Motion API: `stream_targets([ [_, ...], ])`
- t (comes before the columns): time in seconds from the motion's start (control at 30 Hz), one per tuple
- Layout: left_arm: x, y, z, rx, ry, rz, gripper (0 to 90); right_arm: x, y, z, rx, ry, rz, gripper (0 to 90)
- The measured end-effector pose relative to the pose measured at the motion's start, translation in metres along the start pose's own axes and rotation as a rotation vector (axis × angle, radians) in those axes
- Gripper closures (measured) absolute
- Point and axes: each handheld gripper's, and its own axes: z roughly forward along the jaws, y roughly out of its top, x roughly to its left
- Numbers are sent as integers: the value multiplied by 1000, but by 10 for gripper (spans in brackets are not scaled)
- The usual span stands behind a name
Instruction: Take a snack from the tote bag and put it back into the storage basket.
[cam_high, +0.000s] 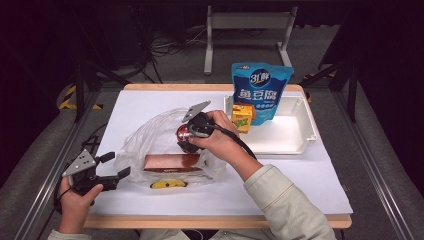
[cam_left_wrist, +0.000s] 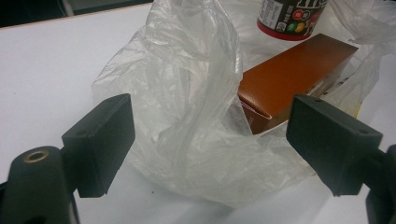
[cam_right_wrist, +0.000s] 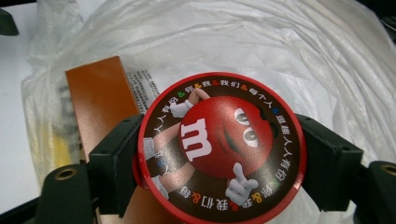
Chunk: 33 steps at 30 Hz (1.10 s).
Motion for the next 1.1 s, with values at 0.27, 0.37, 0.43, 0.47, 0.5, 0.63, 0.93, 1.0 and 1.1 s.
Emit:
stream_targets([
  [0.27,0,0,0,0,1,0,160,1,6,-8,-24,11,-18,241],
  [0.37,0,0,0,0,0,0,160,2,7,-11,-39,12,-23,241],
  [0.43,0,0,0,2,1,1,161,2,9,-14,-50,15,-26,241],
  [0.47,0,0,0,1,0,0,160,3,10,-15,-54,19,-24,241],
  [0.5,-1,0,0,1,1,-5,160,3,10,-16,-56,19,-22,241],
  [0.63,-1,0,0,-1,1,-2,160,4,13,-21,-61,22,-30,241],
  [0.93,-1,0,0,4,-4,2,160,3,15,-37,-72,28,-33,242],
  [1.0,-1,0,0,2,-4,-2,160,3,15,-38,-72,28,-30,242],
  [1.1,-1,0,0,10,0,-3,158,1,15,-46,-82,25,-32,242],
])
